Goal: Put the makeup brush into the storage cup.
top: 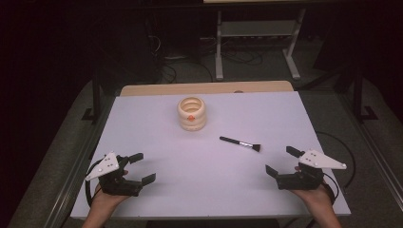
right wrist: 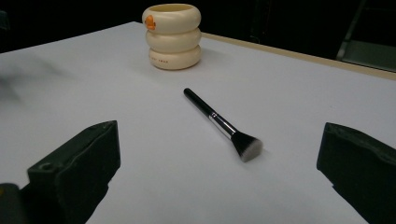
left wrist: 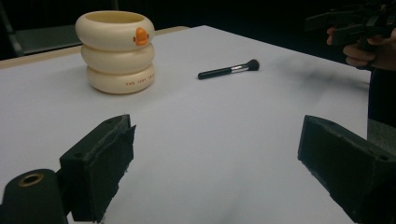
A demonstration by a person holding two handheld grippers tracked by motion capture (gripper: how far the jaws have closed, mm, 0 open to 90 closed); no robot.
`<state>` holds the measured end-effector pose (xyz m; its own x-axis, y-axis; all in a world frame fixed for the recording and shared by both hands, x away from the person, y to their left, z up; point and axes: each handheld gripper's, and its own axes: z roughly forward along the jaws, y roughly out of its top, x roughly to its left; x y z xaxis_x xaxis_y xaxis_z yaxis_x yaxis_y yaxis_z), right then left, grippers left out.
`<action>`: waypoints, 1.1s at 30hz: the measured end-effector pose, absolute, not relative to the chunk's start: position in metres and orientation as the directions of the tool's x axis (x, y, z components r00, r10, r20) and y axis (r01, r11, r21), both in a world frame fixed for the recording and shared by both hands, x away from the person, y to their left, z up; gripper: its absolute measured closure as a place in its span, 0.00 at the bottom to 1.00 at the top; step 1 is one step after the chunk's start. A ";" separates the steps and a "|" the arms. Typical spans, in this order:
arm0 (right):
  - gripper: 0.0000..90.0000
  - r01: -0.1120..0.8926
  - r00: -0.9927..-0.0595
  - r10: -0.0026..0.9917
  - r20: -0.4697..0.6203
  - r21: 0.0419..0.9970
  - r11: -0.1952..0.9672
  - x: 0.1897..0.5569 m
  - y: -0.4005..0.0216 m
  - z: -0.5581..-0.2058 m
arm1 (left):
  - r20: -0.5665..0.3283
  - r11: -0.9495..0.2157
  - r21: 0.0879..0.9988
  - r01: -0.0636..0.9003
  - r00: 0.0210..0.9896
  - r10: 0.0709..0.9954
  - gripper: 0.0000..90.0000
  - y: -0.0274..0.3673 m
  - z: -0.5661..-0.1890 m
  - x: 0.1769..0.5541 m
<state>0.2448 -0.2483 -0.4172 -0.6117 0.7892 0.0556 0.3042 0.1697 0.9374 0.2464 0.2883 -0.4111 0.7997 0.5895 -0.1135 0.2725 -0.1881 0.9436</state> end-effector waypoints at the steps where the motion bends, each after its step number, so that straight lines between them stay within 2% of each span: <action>1: 0.00 0.304 -0.611 0.789 0.056 0.937 0.169 0.245 -0.248 -0.417 | -0.112 -0.189 0.944 0.272 0.800 0.590 0.11 0.288 -0.411 0.246; 16: 0.00 0.306 -0.613 0.787 0.076 0.941 0.147 0.248 -0.251 -0.414 | -0.121 -0.182 0.944 0.276 0.800 0.588 0.11 0.284 -0.410 0.246; 33: 0.00 0.275 -0.615 0.787 0.050 0.949 0.155 0.253 -0.248 -0.407 | -0.125 -0.184 0.942 0.282 0.800 0.587 0.11 0.286 -0.411 0.247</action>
